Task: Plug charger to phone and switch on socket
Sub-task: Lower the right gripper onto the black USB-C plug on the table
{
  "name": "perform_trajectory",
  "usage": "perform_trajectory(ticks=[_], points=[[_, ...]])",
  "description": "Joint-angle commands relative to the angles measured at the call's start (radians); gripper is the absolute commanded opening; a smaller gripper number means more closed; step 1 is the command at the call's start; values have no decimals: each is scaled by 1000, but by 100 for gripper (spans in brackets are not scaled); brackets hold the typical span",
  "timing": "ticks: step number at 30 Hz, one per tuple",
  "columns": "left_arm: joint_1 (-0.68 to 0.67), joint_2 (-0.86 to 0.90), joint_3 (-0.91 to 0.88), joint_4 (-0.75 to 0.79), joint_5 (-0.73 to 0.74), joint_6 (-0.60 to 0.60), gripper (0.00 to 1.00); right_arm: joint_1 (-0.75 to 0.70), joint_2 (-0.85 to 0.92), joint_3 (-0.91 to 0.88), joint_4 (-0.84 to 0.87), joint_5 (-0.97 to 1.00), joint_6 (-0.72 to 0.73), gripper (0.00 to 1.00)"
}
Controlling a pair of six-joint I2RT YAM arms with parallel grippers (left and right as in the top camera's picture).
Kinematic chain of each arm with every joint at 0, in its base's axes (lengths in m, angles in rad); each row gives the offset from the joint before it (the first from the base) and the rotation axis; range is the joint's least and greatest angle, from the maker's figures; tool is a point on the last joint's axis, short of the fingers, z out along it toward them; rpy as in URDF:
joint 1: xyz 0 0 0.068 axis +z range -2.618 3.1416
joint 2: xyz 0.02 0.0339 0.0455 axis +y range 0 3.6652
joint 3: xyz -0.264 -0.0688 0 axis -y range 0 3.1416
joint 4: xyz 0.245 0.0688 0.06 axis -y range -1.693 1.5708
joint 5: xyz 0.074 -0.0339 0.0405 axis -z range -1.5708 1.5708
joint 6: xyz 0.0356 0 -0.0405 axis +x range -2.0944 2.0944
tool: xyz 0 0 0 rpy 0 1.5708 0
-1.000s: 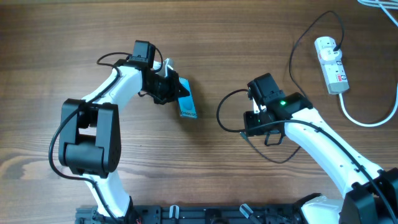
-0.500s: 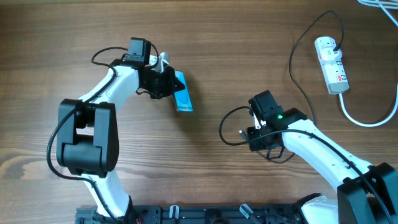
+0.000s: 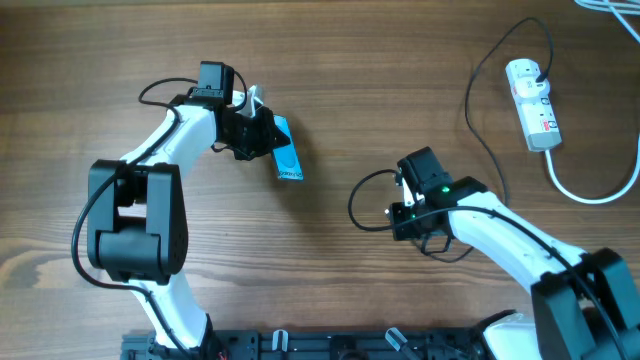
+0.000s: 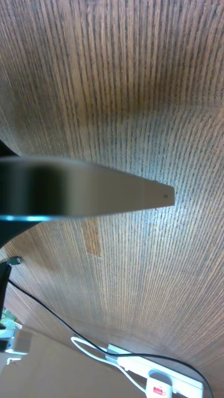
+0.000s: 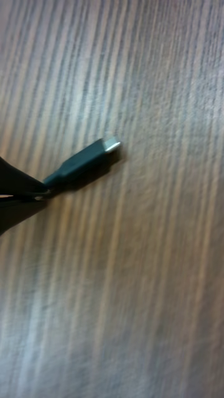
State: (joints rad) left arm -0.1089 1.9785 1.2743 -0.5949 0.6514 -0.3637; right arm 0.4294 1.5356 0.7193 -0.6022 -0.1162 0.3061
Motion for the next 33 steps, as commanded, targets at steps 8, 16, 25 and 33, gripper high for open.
perform_trajectory(ticks=[8,16,25,33], points=[[3,6,1,4,9,19,4,3,161,-8,179,-66,-71,4],[3,6,1,5,9,19,4,2,151,45,201,-63,-122,17],[3,6,1,5,9,19,4,2,82,165,12,-56,-176,33],[3,6,1,5,9,19,4,12,82,118,-135,-61,-228,33]])
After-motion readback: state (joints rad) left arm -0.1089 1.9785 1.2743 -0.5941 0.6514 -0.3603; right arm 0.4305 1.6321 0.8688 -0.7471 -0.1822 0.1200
